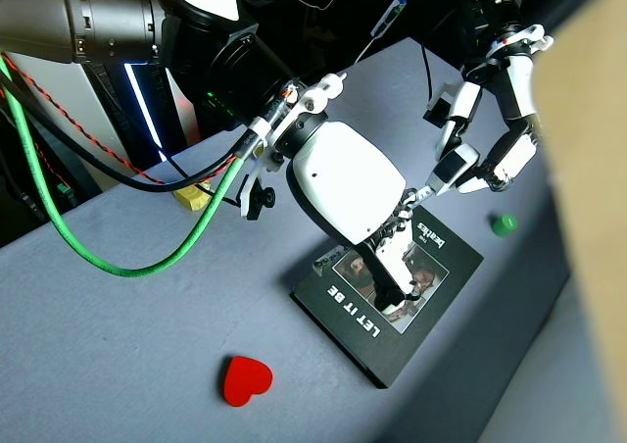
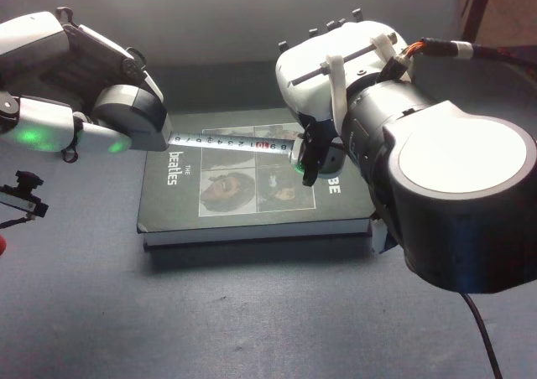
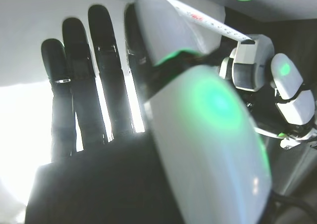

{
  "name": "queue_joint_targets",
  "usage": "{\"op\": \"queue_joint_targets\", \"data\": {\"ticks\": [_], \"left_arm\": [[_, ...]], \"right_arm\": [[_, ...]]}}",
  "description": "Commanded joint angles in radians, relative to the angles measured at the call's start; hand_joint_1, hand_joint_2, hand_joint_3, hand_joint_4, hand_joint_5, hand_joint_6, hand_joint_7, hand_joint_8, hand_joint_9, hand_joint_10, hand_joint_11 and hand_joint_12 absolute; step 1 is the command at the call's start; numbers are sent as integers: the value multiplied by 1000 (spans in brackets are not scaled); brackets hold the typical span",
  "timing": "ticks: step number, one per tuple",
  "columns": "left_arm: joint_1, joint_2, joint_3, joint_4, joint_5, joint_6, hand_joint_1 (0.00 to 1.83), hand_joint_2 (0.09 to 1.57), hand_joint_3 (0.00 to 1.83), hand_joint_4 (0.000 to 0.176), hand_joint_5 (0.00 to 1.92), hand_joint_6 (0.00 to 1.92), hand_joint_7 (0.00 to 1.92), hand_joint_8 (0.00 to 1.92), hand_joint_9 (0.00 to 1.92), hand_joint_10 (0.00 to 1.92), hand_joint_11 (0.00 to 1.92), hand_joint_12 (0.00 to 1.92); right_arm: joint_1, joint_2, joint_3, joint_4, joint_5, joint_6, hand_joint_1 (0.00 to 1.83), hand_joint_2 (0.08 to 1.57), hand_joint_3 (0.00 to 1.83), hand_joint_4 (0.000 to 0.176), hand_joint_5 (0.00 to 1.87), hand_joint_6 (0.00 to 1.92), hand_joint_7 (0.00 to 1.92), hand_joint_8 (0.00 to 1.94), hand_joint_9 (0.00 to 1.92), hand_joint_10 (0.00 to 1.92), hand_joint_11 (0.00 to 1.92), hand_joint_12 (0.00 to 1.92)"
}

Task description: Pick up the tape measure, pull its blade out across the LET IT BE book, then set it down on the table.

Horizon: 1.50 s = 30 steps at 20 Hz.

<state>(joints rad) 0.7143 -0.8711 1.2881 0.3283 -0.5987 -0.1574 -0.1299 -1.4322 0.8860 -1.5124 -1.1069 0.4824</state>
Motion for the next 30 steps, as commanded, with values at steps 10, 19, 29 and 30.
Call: {"op": "queue_joint_targets", "data": {"ticks": [10,19,29,30], "left_arm": [[-15,-6,6,-46,-115,-14,1392,1065,0,0,1069,600,1075,785,1038,1148,1019,934],[-18,-9,10,-49,-115,-14,1392,1064,0,0,1087,588,1062,798,1035,1150,1020,935],[-25,-12,16,-51,-115,-14,1391,1070,0,0,1051,612,1077,799,1020,1173,1028,933],[-25,-12,15,-53,-115,-14,1391,1070,0,0,1050,613,1076,800,1020,1173,1025,932]], "right_arm": [[13,45,-16,-43,3,-55,964,1153,0,0,683,8,742,3,633,1,225,980],[-1,29,-23,-80,6,-42,963,1153,0,0,691,7,754,5,639,3,237,984],[1,29,-23,-91,5,-37,952,1152,0,0,808,48,758,5,635,4,239,981],[1,30,-24,-95,5,-34,952,1152,0,0,806,44,759,4,635,4,239,979]]}}
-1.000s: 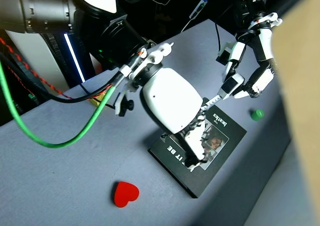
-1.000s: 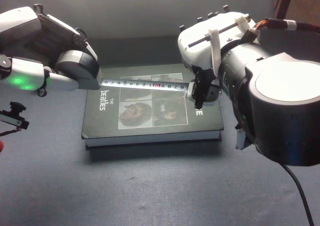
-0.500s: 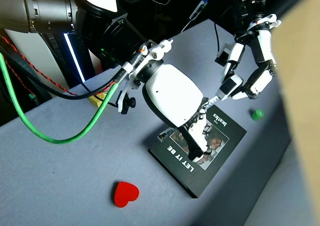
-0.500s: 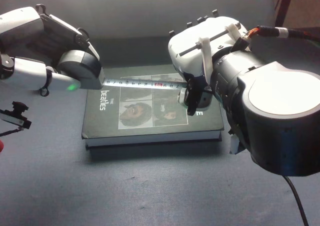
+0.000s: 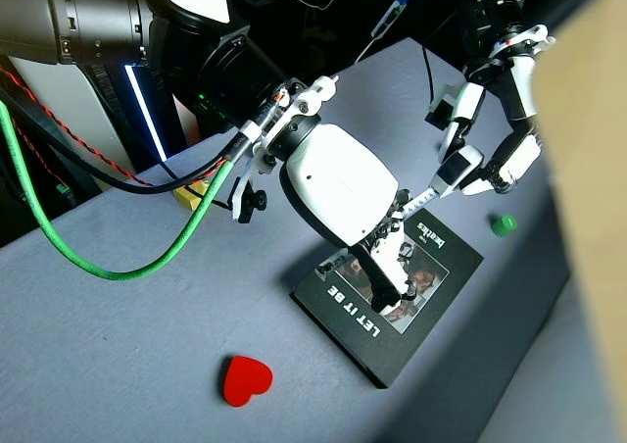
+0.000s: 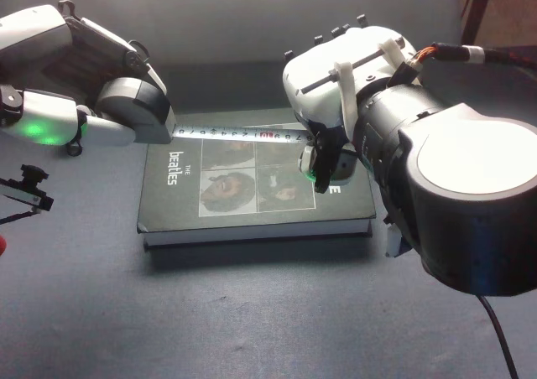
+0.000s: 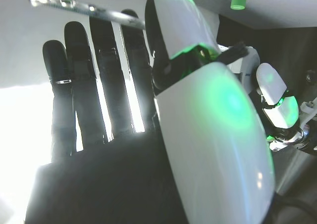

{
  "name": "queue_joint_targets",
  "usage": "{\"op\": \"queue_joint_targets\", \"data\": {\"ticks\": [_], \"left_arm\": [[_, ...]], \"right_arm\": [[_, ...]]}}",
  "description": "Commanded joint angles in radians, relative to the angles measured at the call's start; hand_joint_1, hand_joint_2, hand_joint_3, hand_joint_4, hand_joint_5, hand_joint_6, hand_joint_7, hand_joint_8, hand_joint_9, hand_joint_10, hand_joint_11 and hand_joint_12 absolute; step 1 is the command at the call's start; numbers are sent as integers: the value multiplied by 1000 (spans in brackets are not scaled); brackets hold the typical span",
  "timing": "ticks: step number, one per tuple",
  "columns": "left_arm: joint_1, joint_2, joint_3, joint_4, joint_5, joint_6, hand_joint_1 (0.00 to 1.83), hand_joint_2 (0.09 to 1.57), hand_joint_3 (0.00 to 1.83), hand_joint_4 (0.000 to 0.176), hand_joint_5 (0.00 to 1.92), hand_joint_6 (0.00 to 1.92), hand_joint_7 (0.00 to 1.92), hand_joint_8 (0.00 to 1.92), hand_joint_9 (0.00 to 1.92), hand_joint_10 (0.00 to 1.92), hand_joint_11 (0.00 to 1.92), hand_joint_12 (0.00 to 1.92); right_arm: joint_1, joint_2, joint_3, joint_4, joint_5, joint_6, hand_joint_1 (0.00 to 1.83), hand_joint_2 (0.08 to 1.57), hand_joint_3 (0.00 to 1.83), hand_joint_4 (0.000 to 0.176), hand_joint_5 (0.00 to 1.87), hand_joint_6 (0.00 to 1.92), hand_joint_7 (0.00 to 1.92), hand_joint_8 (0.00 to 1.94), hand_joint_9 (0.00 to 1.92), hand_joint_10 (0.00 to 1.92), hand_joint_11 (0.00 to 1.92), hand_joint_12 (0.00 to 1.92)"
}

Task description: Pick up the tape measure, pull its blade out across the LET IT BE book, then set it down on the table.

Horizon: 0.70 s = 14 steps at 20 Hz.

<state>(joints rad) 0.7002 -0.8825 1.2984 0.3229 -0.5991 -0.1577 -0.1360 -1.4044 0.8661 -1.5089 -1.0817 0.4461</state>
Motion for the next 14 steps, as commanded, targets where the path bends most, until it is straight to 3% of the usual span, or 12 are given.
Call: {"op": "queue_joint_targets", "data": {"ticks": [1,5,6,7,8,9,11,14], "left_arm": [[-11,-1,5,-48,-115,-14,1391,1070,0,0,1049,614,1076,801,1019,1174,1022,932],[-8,-1,5,-49,-115,-14,1391,1071,0,0,1044,621,1078,799,1019,1174,1018,932],[-8,-1,5,-49,-115,-14,1391,1071,0,0,1042,623,1078,798,1020,1174,1018,933],[-8,-1,5,-49,-115,-14,1391,1071,0,0,1041,624,1078,798,1020,1174,1019,933],[-7,-1,6,-49,-115,-14,1391,1071,0,0,1038,635,1082,791,1021,1171,1020,935],[-7,-1,6,-49,-115,-14,1391,1070,0,0,1032,647,1086,782,1022,1168,1021,937],[-5,-1,7,-50,-115,-14,1391,1071,0,0,1036,656,1060,814,1030,1157,1017,957],[-5,-1,8,-50,-116,-14,1390,1072,0,0,1043,650,1048,830,1035,1151,1016,960]], "right_arm": [[8,2,-4,-102,-20,6,953,1153,0,0,775,28,766,7,640,6,239,979],[10,4,-4,-108,-20,10,953,1153,0,0,811,39,803,20,682,22,293,1004],[10,5,-4,-108,-19,10,1130,1178,0,0,817,983,902,867,874,131,482,1158],[10,5,-4,-108,-19,11,1197,1169,0,0,802,1095,961,1096,930,522,623,1289],[9,5,-4,-109,-19,11,1239,1146,4,0,854,990,998,1164,923,911,738,1400],[9,6,-4,-109,-19,11,1249,1143,2,0,877,937,999,1200,897,1108,775,1465],[10,6,-4,-111,-19,11,1249,1148,1,0,868,954,991,1215,869,1182,781,1473],[10,7,-8,-118,-18,12,1248,1151,1,0,861,967,983,1227,836,1145,713,1420]]}}
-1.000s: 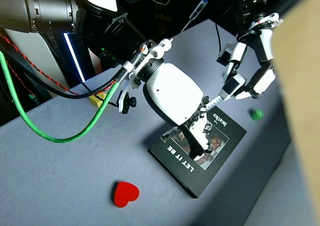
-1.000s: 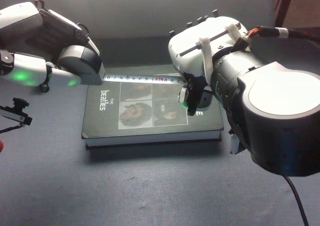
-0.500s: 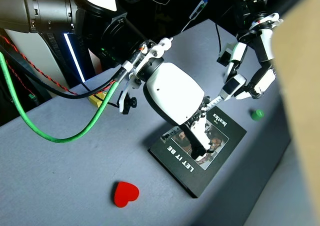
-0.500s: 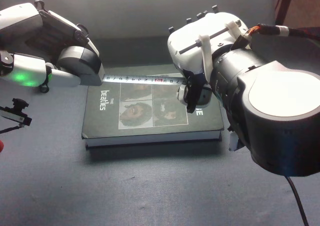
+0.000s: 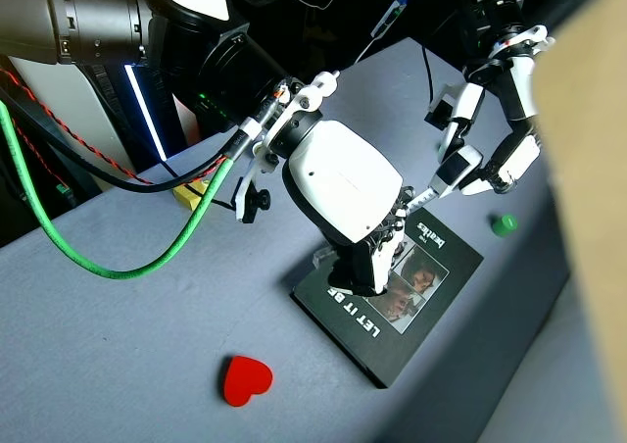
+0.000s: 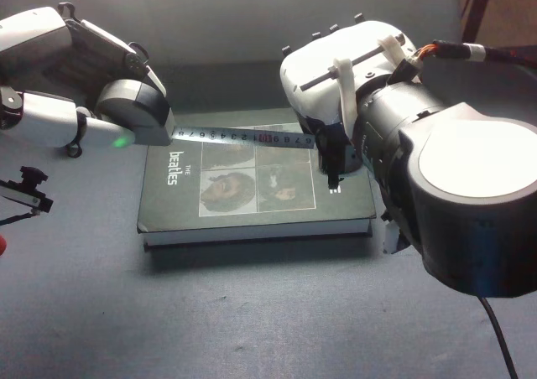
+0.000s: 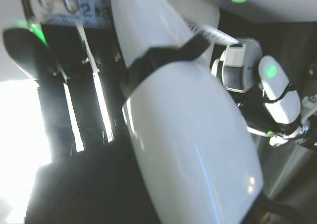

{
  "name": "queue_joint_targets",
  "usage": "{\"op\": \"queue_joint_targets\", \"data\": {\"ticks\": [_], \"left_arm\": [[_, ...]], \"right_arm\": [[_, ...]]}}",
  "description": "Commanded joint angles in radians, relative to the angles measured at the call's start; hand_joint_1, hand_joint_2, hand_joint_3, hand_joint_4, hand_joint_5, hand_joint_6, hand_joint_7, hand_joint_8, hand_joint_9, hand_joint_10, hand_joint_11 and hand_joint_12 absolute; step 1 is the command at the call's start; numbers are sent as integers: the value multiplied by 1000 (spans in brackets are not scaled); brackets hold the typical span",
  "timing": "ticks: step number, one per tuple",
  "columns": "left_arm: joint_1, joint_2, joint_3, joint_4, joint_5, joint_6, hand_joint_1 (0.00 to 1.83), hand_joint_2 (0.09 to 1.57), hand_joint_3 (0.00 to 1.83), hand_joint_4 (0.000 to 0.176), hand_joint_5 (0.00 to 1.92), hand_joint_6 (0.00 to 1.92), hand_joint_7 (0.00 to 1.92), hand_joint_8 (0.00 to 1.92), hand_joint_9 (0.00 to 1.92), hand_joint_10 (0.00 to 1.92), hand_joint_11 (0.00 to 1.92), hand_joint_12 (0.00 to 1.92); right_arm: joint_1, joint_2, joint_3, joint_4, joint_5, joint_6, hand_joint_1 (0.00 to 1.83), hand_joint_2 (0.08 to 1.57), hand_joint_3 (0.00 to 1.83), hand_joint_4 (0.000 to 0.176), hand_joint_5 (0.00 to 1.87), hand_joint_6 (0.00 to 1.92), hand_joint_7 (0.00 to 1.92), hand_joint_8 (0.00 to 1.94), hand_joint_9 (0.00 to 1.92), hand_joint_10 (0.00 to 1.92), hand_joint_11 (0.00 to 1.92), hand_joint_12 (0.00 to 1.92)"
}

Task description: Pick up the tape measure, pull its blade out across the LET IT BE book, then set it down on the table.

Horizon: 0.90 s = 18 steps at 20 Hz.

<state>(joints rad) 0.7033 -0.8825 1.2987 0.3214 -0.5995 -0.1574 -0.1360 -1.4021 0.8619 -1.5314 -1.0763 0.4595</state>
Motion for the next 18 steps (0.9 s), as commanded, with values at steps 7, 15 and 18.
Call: {"op": "queue_joint_targets", "data": {"ticks": [7,15,18], "left_arm": [[-9,-1,8,-50,-117,-14,1389,1077,0,0,1023,662,1053,837,1017,1178,1015,974],[-8,-1,8,-58,-117,-14,1389,1077,0,0,1018,664,1065,828,1009,1189,1015,968],[-8,-1,10,-59,-118,-14,1391,1072,0,0,1027,655,1079,797,1025,1163,1026,950]], "right_arm": [[4,31,-5,-97,-6,-5,1246,1152,0,0,863,970,980,1227,828,1127,740,1424],[6,128,-9,-67,90,-14,1244,1151,0,0,863,976,984,1215,831,1126,728,1413],[3,160,-9,-71,127,-24,1244,1151,0,0,864,975,985,1213,835,1125,734,1419]]}}
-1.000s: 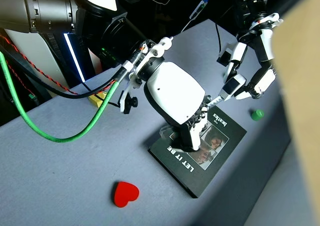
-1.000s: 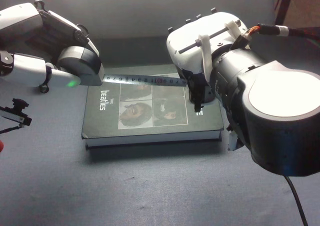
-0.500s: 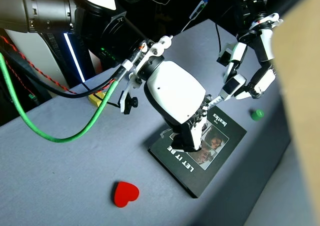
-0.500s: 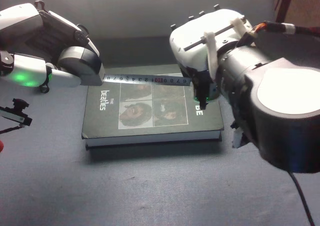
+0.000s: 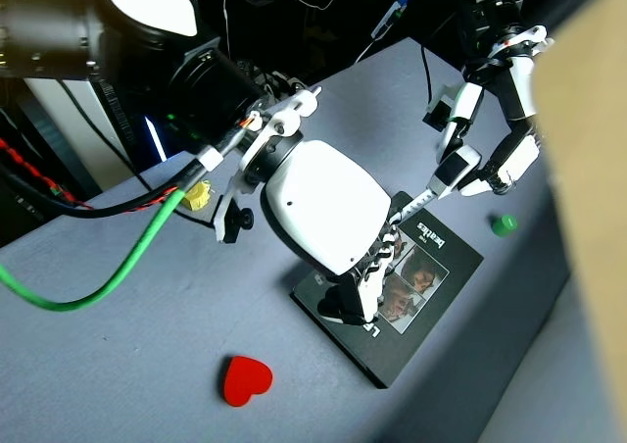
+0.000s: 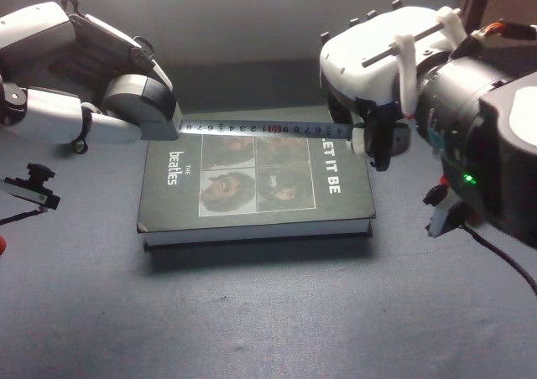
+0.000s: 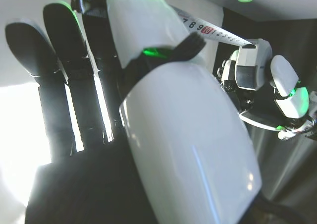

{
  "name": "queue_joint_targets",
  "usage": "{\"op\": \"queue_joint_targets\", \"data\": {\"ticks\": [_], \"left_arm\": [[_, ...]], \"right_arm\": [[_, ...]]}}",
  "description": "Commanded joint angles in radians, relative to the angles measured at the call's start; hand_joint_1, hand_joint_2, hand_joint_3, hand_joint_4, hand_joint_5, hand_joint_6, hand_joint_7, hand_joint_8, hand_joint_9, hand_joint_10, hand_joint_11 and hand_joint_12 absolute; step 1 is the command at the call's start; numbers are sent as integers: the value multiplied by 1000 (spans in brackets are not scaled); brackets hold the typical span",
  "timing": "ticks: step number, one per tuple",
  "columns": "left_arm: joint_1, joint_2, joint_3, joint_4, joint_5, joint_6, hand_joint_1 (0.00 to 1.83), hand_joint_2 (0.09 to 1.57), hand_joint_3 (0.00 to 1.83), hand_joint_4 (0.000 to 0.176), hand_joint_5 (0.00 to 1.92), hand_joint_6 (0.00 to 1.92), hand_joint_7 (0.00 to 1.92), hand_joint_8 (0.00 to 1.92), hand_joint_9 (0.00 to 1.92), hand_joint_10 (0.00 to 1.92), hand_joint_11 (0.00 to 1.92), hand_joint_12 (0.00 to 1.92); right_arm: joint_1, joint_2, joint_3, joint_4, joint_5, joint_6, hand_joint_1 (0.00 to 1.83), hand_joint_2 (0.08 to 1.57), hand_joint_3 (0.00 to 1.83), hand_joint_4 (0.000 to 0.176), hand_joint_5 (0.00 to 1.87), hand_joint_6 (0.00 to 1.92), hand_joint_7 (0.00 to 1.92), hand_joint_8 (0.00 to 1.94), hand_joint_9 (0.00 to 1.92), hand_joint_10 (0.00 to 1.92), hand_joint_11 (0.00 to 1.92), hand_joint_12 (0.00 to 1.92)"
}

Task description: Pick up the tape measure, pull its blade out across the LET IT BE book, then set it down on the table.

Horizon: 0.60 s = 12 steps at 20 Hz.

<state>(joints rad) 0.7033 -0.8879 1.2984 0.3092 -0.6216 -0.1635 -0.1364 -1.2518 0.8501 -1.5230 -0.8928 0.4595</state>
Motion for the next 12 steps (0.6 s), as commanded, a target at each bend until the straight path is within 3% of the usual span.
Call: {"op": "queue_joint_targets", "data": {"ticks": [1,12], "left_arm": [[-8,5,11,-47,-97,-8,1391,1071,0,0,1028,653,1083,788,1026,1161,1027,945],[-10,5,11,-47,-100,-8,1392,1065,0,0,1071,602,1075,787,1031,1156,1014,935]], "right_arm": [[0,23,3,-94,-42,-19,1245,1150,0,0,864,974,985,1213,834,1125,734,1421],[-14,141,27,-230,82,32,1243,1149,0,0,870,970,984,1210,829,1122,714,1420]]}}
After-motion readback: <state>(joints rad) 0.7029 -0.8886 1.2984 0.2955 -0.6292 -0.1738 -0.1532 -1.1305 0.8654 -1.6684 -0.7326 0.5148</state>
